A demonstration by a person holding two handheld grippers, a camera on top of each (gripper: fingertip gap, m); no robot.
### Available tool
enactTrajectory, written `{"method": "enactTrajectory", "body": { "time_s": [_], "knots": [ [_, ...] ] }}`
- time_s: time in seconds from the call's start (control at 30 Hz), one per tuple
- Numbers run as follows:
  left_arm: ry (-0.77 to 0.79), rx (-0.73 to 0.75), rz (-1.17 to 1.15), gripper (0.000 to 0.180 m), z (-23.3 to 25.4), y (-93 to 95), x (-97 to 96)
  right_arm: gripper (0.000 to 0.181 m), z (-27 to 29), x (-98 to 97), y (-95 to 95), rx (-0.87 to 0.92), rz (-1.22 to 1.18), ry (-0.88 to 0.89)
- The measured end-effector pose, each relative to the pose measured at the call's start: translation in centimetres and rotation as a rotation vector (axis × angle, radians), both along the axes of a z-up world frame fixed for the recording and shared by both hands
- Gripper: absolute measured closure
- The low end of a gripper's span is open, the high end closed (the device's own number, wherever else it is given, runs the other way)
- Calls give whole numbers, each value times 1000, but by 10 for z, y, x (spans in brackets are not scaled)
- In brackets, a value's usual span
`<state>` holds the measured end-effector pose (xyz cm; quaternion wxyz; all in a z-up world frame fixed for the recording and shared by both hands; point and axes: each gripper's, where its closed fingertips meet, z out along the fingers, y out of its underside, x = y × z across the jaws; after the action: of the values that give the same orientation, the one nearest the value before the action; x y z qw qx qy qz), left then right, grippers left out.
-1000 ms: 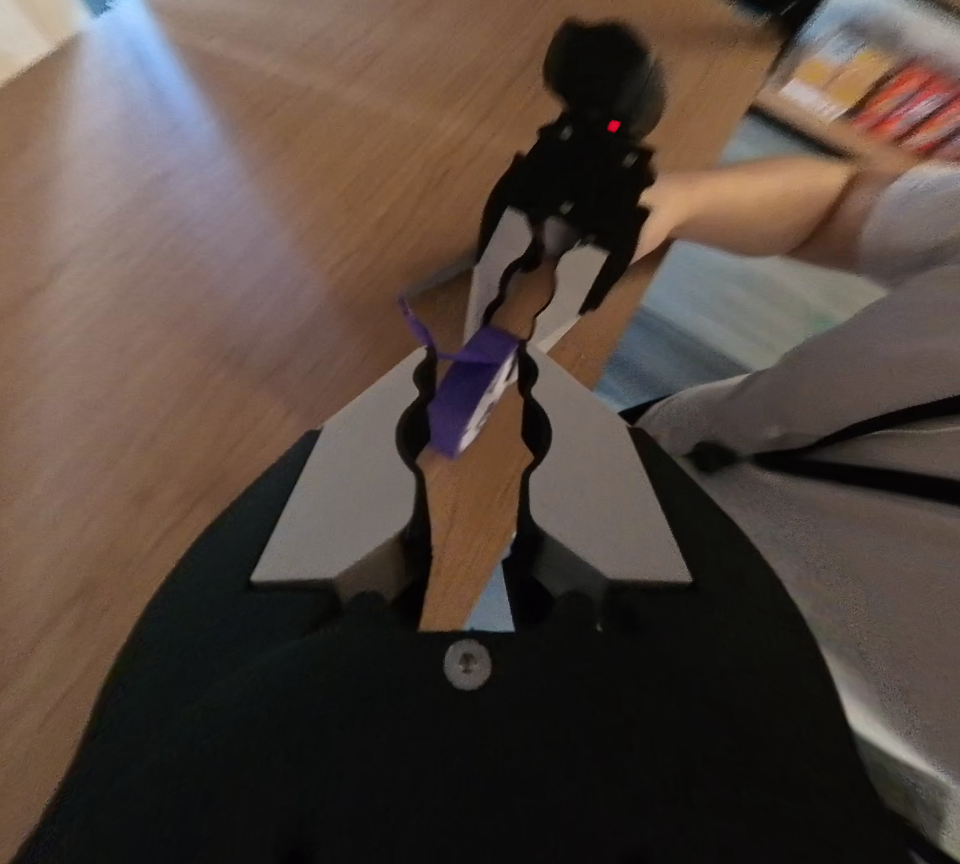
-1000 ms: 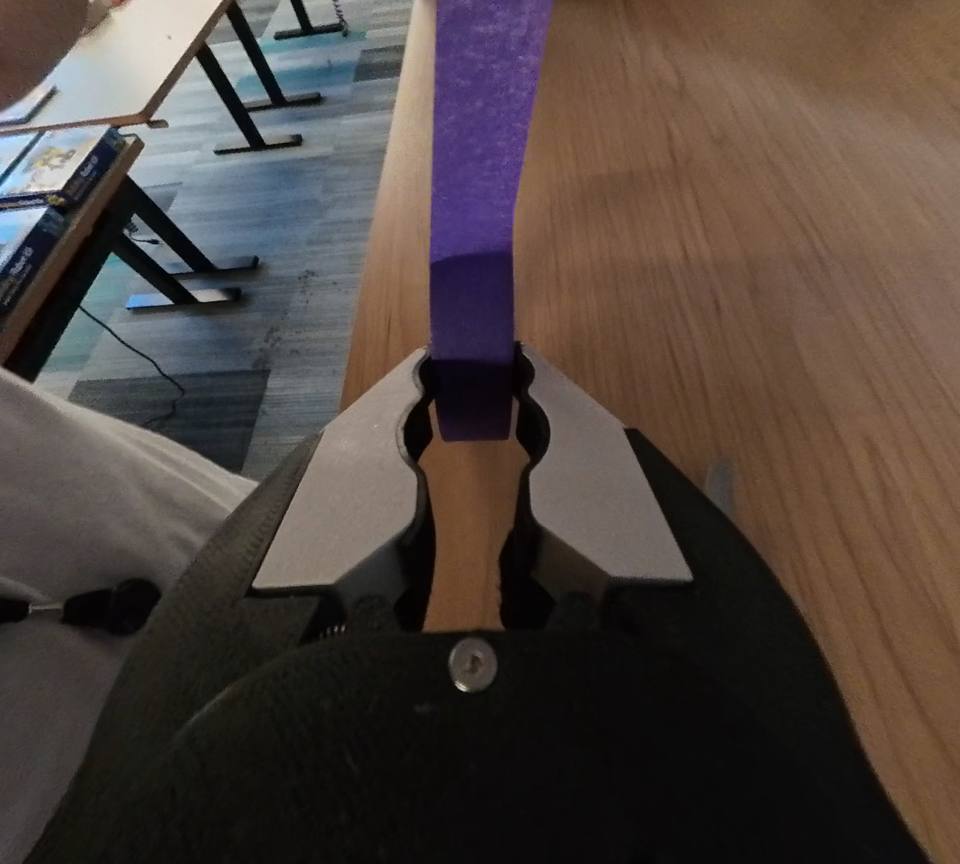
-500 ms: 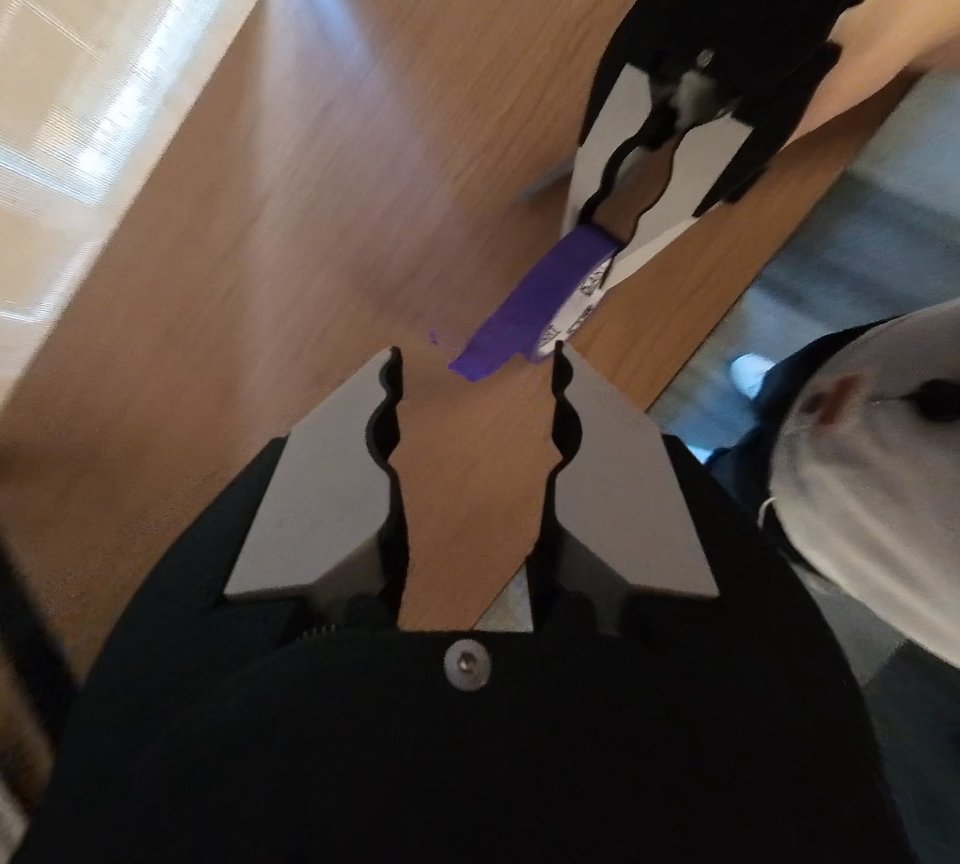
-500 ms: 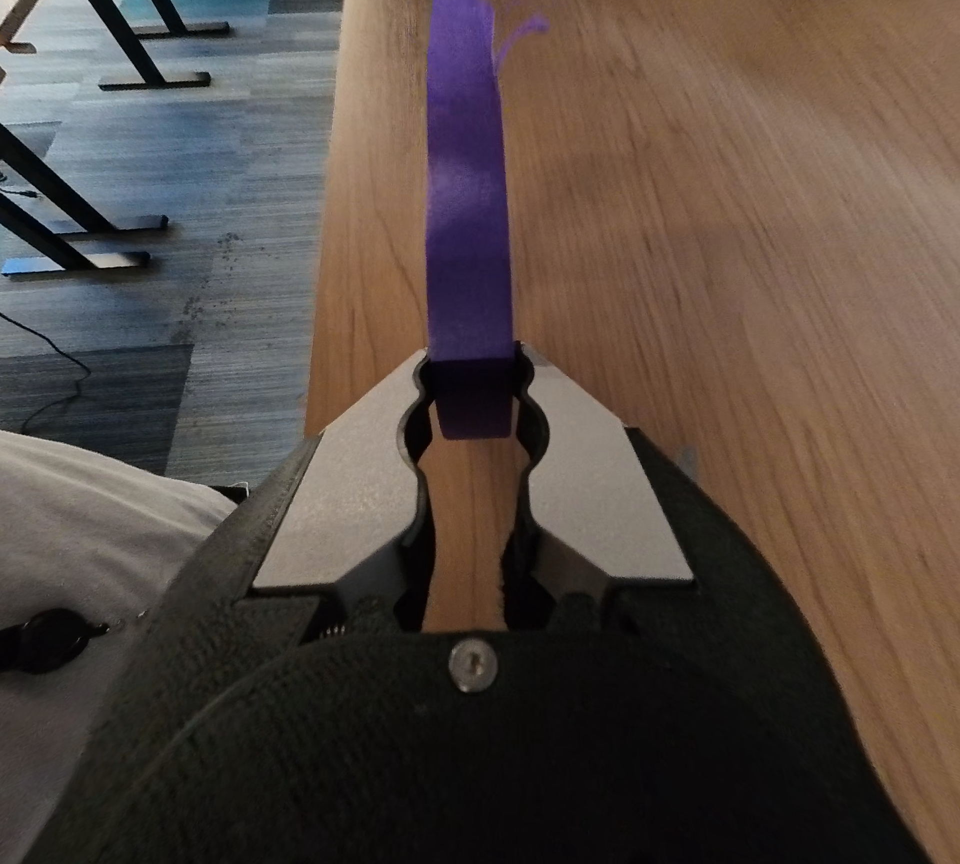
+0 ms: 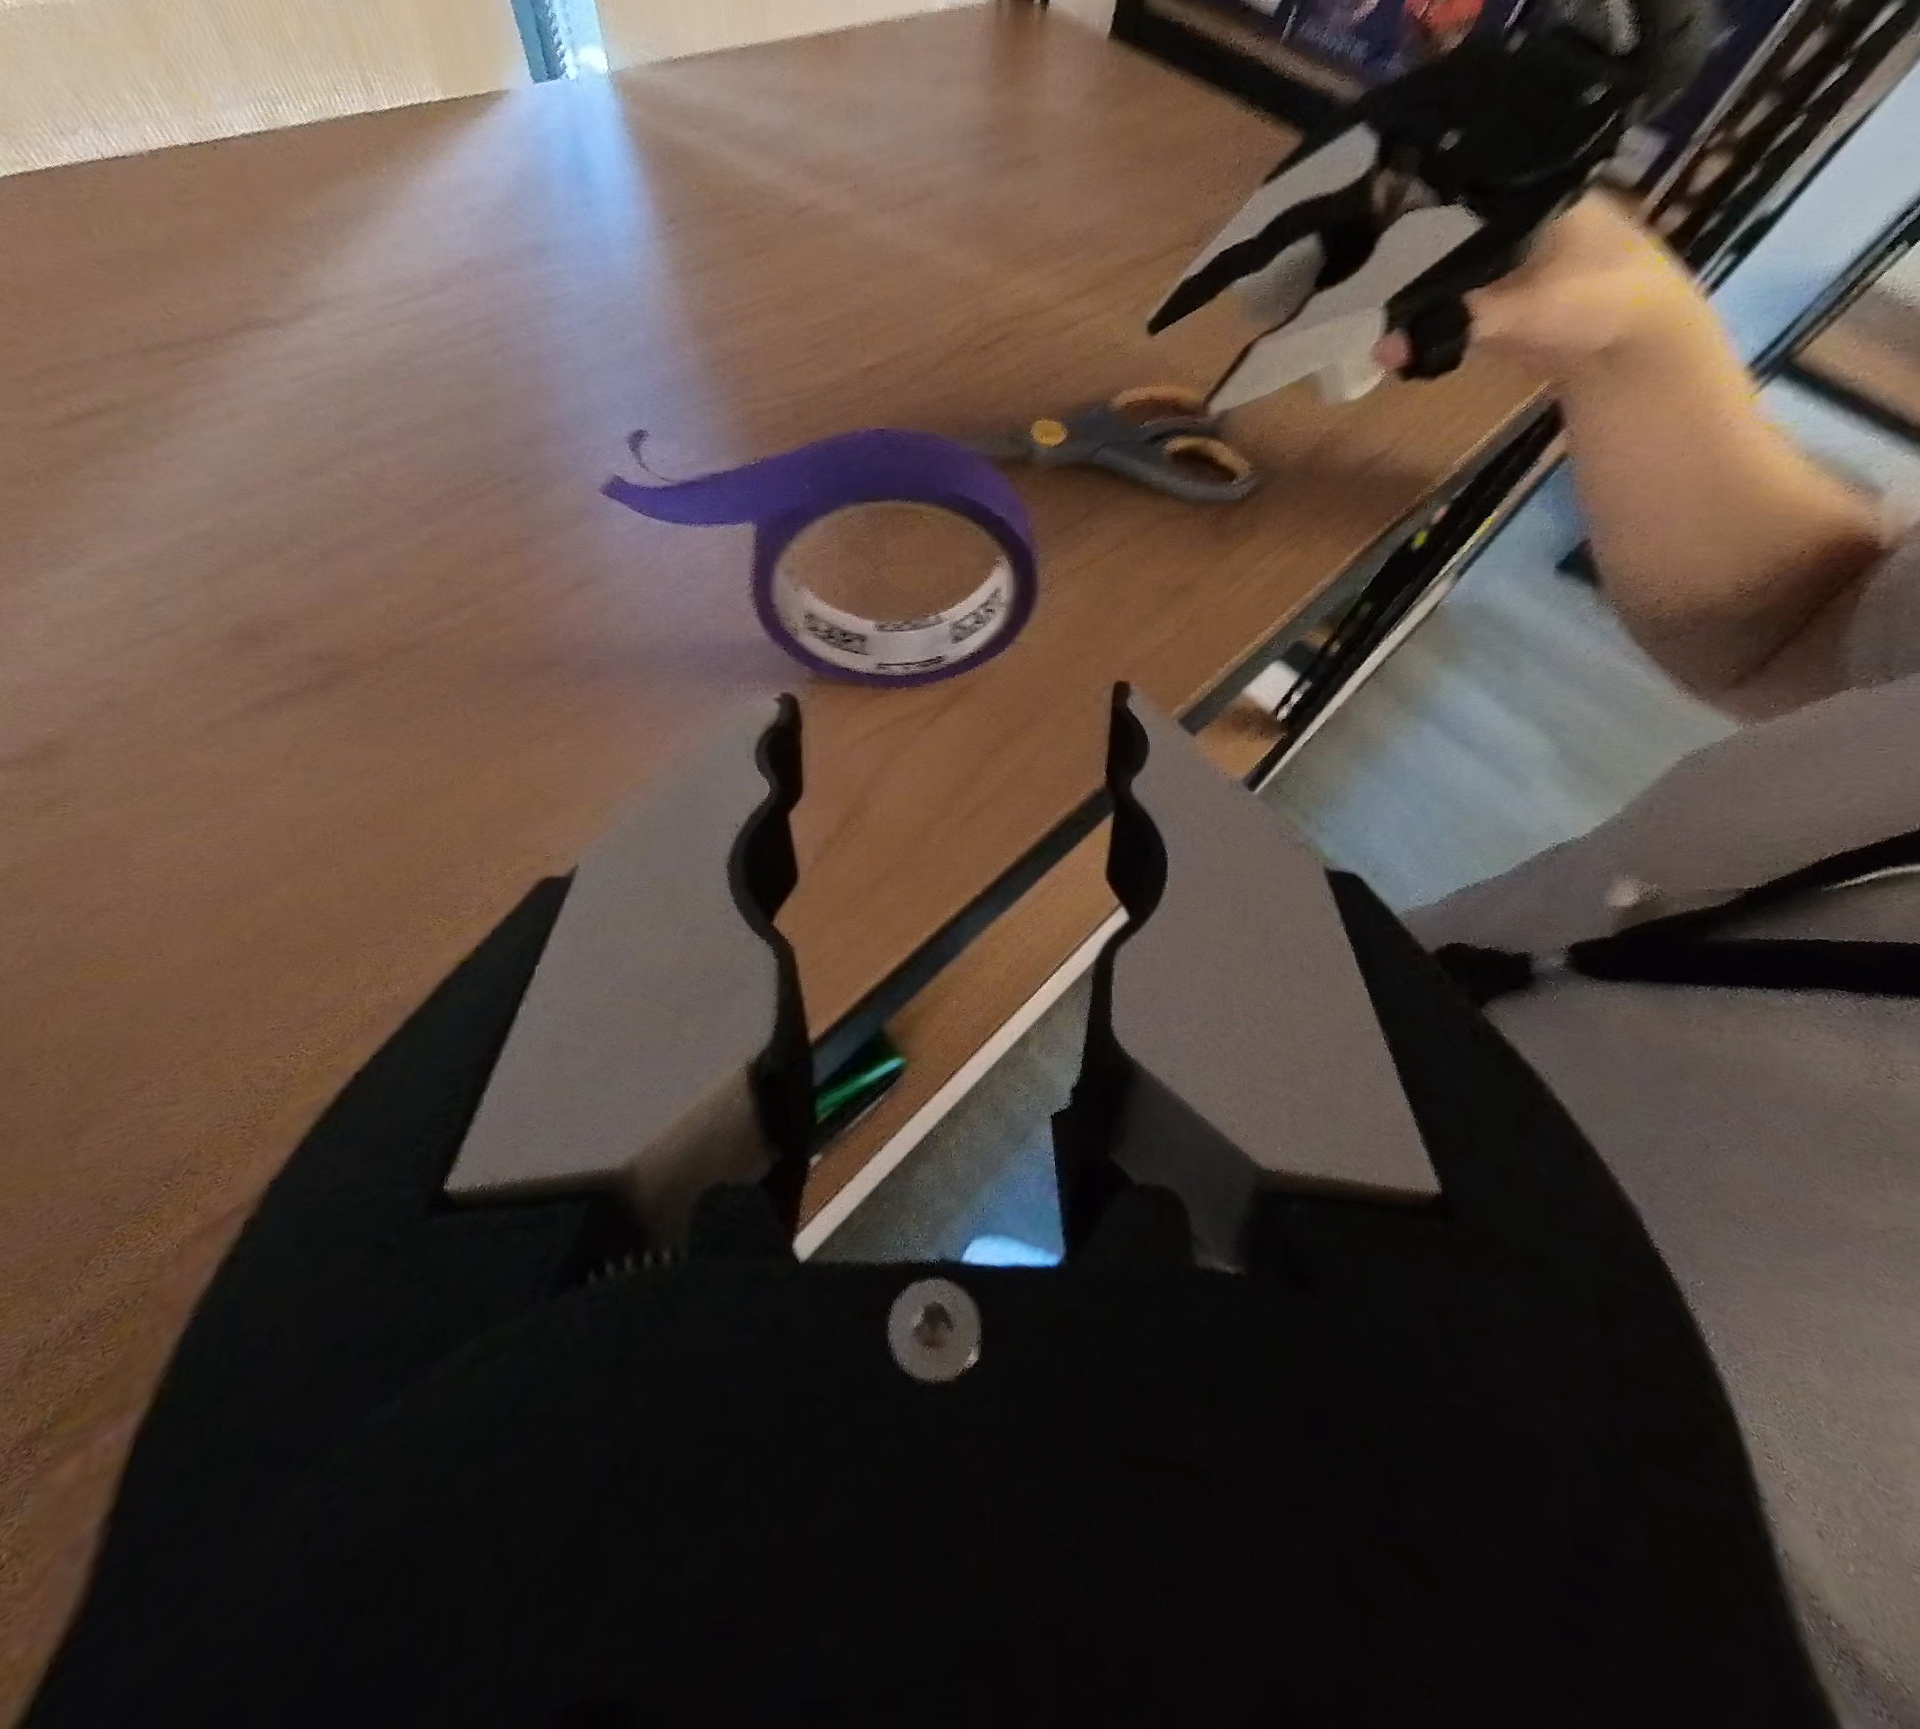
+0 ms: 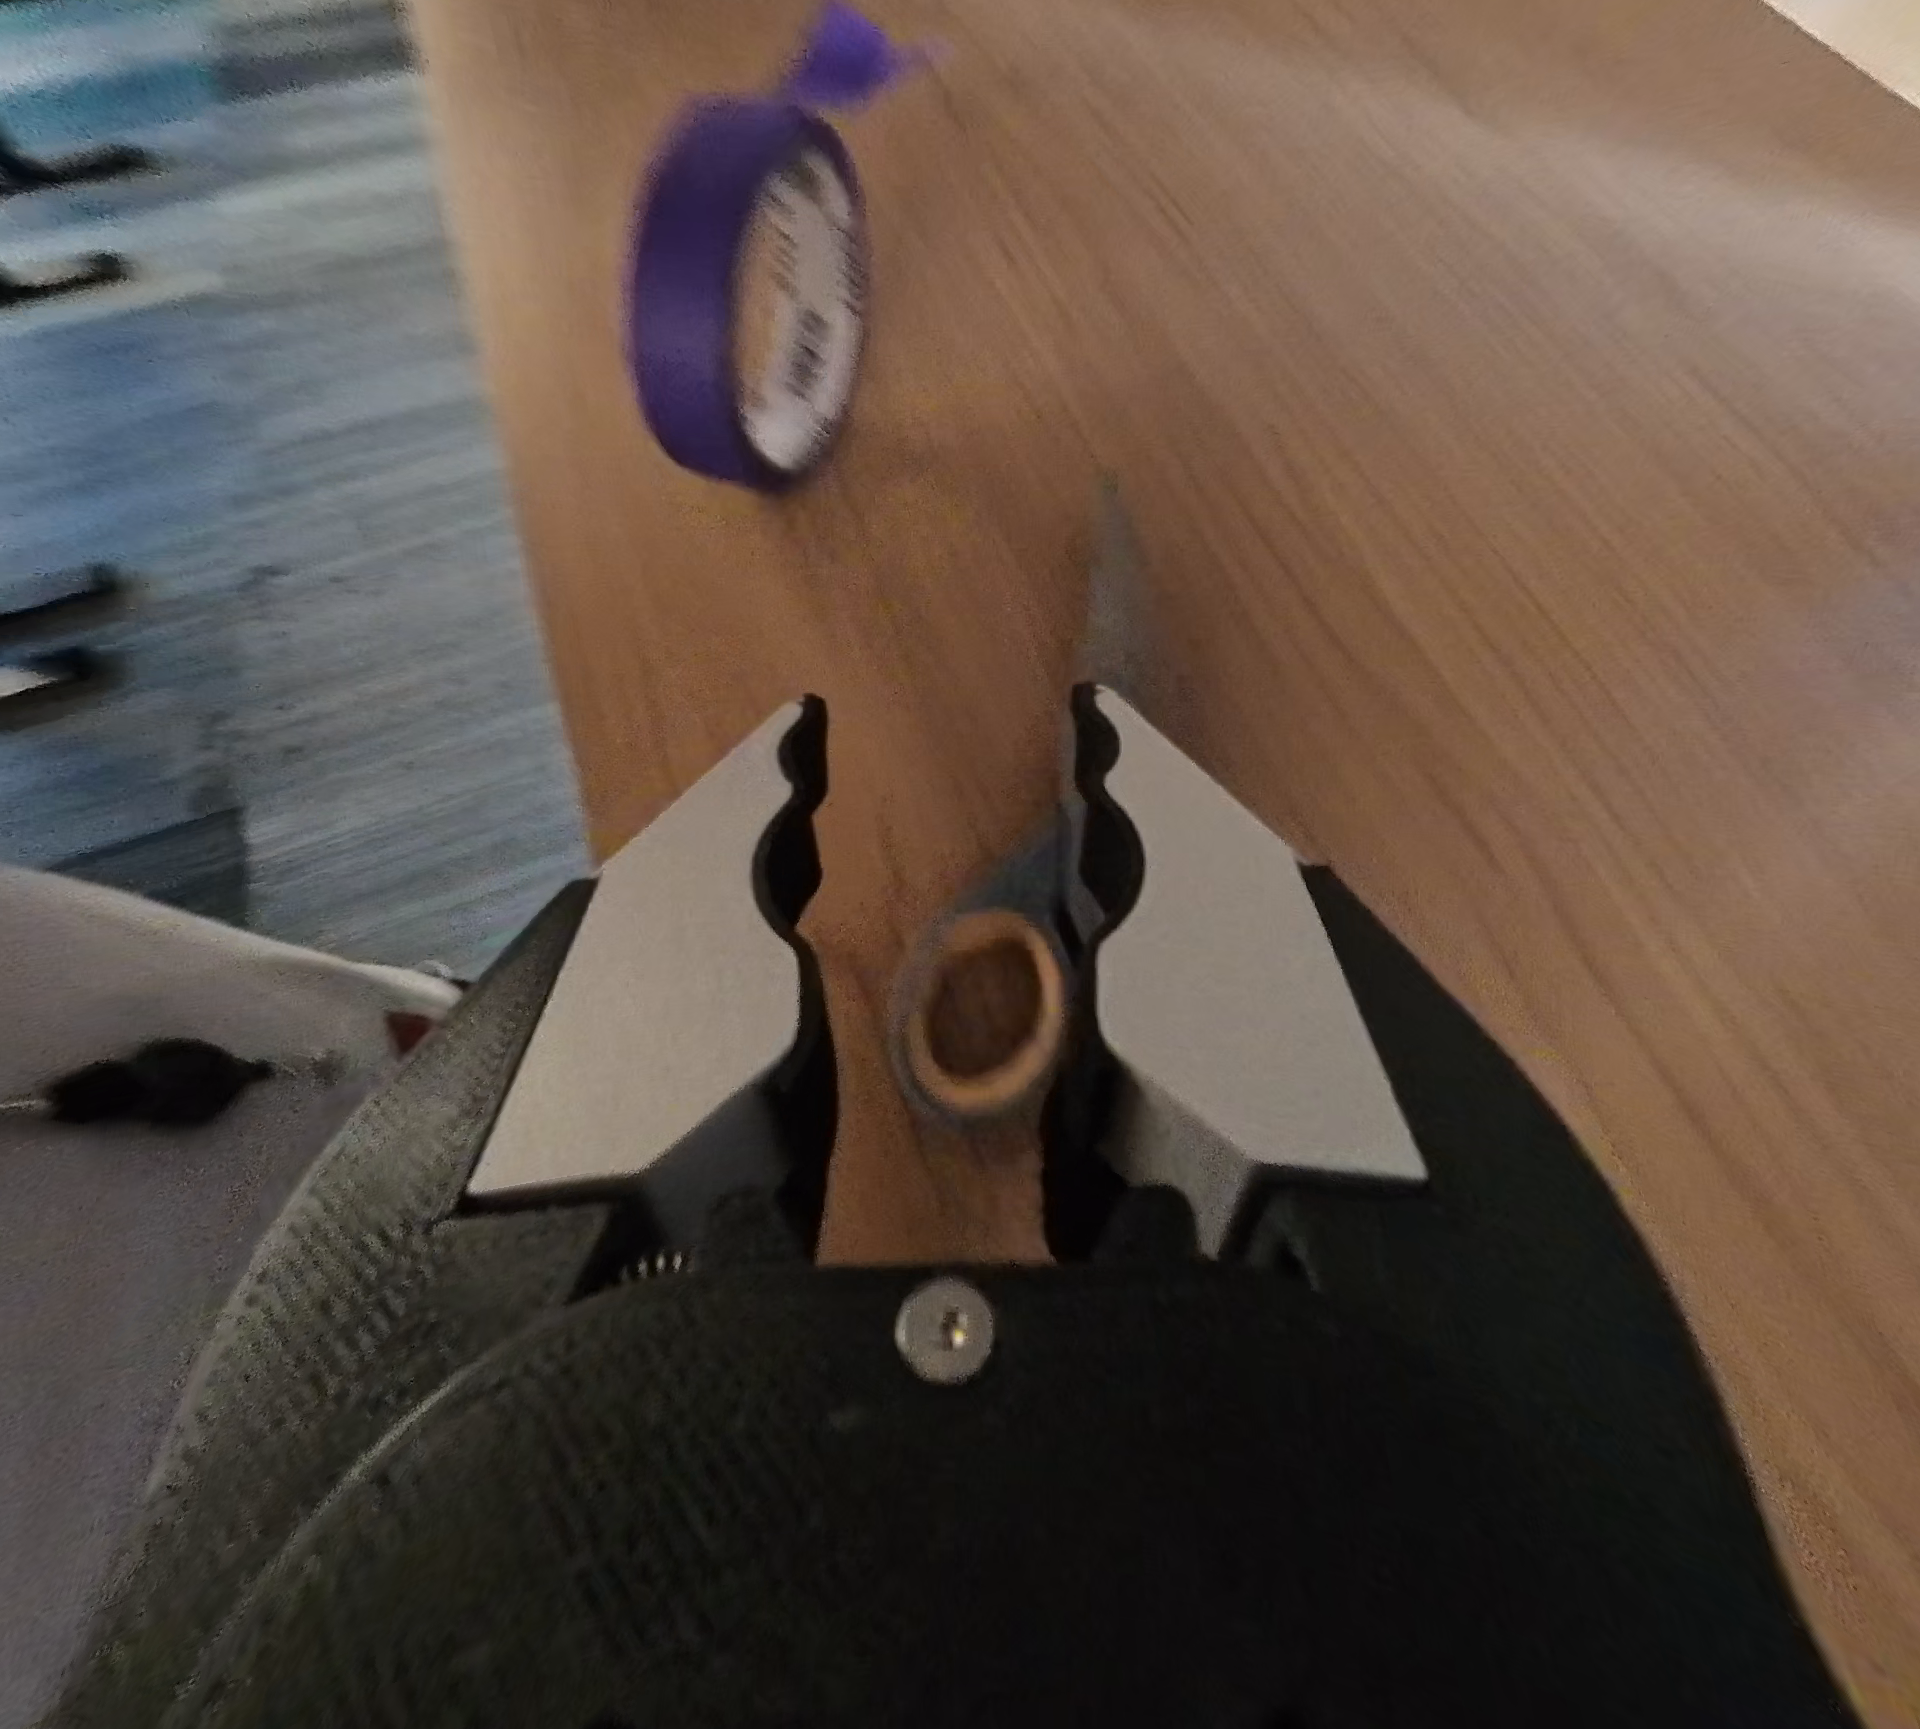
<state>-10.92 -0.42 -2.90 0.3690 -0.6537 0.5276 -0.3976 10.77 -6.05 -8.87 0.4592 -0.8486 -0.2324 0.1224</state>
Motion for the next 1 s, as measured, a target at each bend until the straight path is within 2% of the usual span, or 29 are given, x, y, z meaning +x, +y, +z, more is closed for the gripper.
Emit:
{"method": "enactTrajectory", "body": {
  "time_s": [0.1, 0.2, 0.27, 0.33, 0.43, 0.53, 0.63, 0.73, 0.87, 0.93, 1.0],
  "knots": [
    [-104, -33, -5, 126, -9, -22, -2, 142, -26, 34, -15, -67, -132, -7],
    [-126, -47, 22, 125, -28, -35, -2, 141, -60, 43, -26, -195, -176, -46],
    [-120, -67, 53, 125, -41, -37, -9, 139, -68, 49, -24, -173, -199, -114],
    [-122, -81, 131, 125, -50, -30, -28, 157, -68, 48, -23, -165, -190, -94],
    [-151, -103, 238, 130, -55, -23, -69, 158, -68, 48, -22, -172, -154, -98],
    [-179, -171, 305, 130, -63, -27, -103, 159, -59, 48, -21, -57, -134, -229],
    [-177, -258, 318, 130, -89, -39, -117, 159, -44, 47, -26, 83, -123, -504],
    [-250, -442, 227, 130, -117, -60, -102, 159, -32, 35, -35, 178, -44, -768],
    [-318, -654, 15, 134, -151, -102, -45, 159, -19, 1, -52, 285, 91, -902],
    [-326, -687, -71, 130, -162, -122, -14, 159, -10, -15, -63, 359, 137, -978],
    [-432, -708, -125, 129, -153, -137, 16, 159, -2, -32, -79, 425, 182, -996]
  ]
}}
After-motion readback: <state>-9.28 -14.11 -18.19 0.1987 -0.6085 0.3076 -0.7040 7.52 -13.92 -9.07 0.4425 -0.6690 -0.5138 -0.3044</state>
